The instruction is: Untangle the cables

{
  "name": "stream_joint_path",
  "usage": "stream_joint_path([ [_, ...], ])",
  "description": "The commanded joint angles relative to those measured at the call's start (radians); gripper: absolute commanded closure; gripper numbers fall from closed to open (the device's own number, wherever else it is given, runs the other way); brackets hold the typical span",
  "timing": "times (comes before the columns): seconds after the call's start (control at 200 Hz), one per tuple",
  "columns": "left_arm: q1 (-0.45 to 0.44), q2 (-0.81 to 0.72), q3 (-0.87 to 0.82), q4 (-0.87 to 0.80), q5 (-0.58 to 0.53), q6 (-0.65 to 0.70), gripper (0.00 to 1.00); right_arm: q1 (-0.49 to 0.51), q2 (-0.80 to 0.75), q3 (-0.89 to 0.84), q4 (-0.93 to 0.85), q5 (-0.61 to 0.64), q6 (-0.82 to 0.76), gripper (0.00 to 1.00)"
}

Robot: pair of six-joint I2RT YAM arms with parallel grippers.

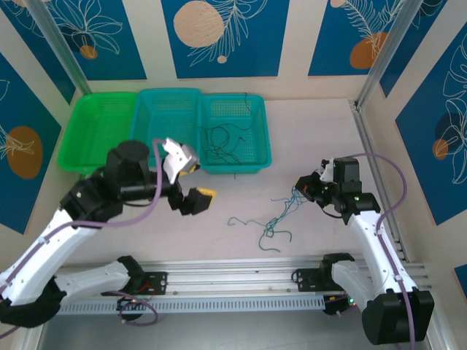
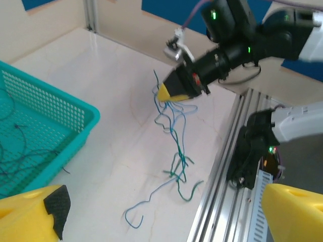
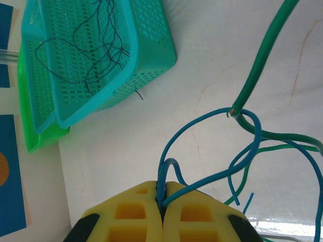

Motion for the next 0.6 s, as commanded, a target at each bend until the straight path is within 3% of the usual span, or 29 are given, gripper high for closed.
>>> stream_joint_path([
  [0.0, -0.026, -0.029, -0.257, 0.333, 0.076, 0.001, 0.03, 0.006, 0.009, 0.053, 0.01, -0.009, 0.015, 0.97],
  [0.27, -0.175, 0.074, -0.679, 0.894, 0.066, 0.267, 0.14, 0.01, 0.015, 0.068, -0.018, 0.0, 0.017, 0.97],
  [0.595, -0.257, 0.543, -0.59, 1.118, 0.053, 0.33, 0.17, 0.013, 0.006, 0.069, -0.028, 0.016, 0.043, 0.97],
])
